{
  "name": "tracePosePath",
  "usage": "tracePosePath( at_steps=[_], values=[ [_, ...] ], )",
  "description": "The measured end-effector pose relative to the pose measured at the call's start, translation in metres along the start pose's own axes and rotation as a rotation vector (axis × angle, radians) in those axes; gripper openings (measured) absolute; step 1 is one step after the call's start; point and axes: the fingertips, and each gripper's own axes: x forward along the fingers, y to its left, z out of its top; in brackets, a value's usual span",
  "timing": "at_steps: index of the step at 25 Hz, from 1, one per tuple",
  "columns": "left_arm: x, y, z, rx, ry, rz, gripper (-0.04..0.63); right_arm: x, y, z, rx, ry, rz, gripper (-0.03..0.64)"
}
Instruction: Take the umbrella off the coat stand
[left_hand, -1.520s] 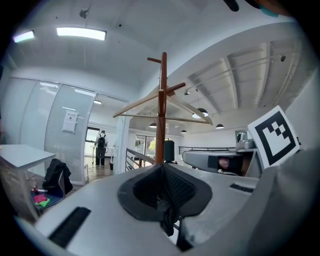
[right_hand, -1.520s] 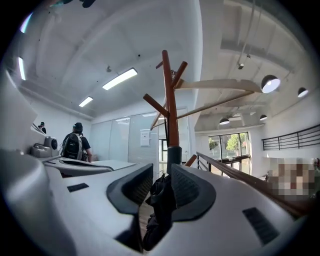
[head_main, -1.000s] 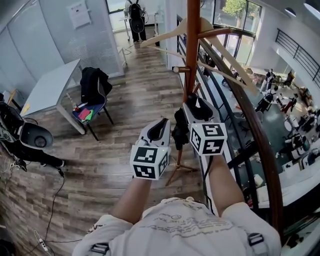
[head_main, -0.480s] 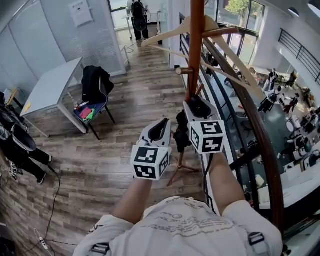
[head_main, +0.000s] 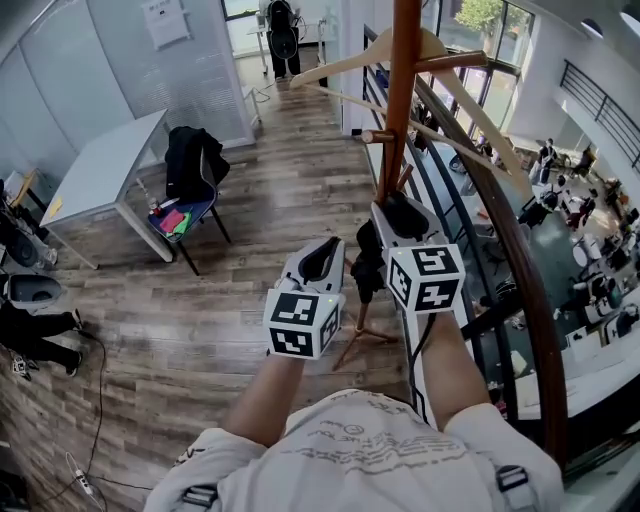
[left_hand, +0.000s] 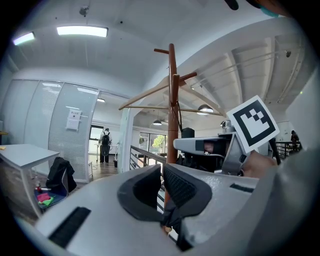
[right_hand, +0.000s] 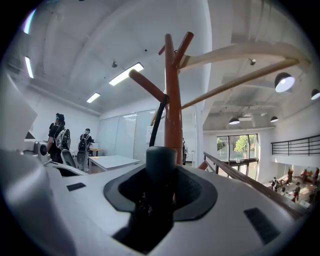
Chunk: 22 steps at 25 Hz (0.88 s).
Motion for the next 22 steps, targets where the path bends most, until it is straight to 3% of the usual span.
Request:
tracePosePath(
  at_steps=[16,22],
  values=[
    [-0.019,0.005,0.003,0.003,-0.016,0.020,0.018,-0.038,0.032,0.070,0.000,-0.173,0.086,0.149],
    [-0.035,0.015,0.002,-0.001,-0.021,0.056,0.018,-0.046,0.053,0.078,-0.008,-0.201,0.128,0.149]
  ],
)
